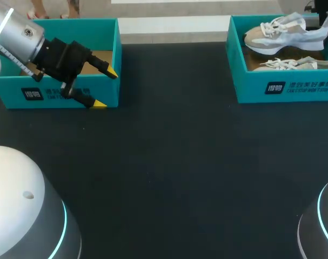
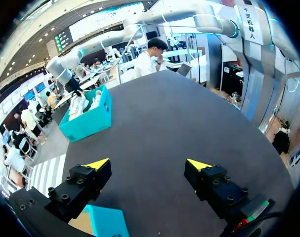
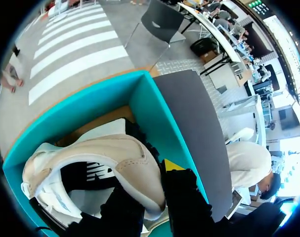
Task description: Take the shoe out of the shoebox, open the shoe tongue, remove and reinsert the insole, then place the shoe into the shoebox
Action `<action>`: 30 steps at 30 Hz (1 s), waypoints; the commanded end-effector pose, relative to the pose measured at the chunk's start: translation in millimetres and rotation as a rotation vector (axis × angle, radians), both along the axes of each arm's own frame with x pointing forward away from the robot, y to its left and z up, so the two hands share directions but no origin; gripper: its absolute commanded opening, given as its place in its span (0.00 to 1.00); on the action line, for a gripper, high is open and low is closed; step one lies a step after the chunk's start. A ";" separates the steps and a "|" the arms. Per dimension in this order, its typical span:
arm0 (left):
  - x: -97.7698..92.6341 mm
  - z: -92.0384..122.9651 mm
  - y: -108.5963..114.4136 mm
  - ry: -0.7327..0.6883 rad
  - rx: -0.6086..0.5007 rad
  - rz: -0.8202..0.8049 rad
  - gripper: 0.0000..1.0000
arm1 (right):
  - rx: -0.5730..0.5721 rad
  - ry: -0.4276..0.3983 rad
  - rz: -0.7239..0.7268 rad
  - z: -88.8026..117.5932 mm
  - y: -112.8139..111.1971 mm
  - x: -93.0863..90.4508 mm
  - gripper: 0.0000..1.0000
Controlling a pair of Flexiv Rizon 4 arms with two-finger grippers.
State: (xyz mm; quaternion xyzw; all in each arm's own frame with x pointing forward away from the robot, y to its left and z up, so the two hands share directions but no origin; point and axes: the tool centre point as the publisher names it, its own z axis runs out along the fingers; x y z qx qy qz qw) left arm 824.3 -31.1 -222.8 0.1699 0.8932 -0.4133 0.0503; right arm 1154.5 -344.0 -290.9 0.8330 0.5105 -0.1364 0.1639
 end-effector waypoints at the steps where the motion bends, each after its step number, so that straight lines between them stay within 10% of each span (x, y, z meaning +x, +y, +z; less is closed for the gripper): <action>1: -0.4 0.2 0.1 0.000 0.003 -0.001 1.00 | -0.001 0.026 0.004 -11.5 1.9 12.6 0.00; 30: -0.4 0.2 0.1 0.000 0.003 -0.001 1.00 | 0.004 0.052 0.034 -70.1 9.5 16.3 0.00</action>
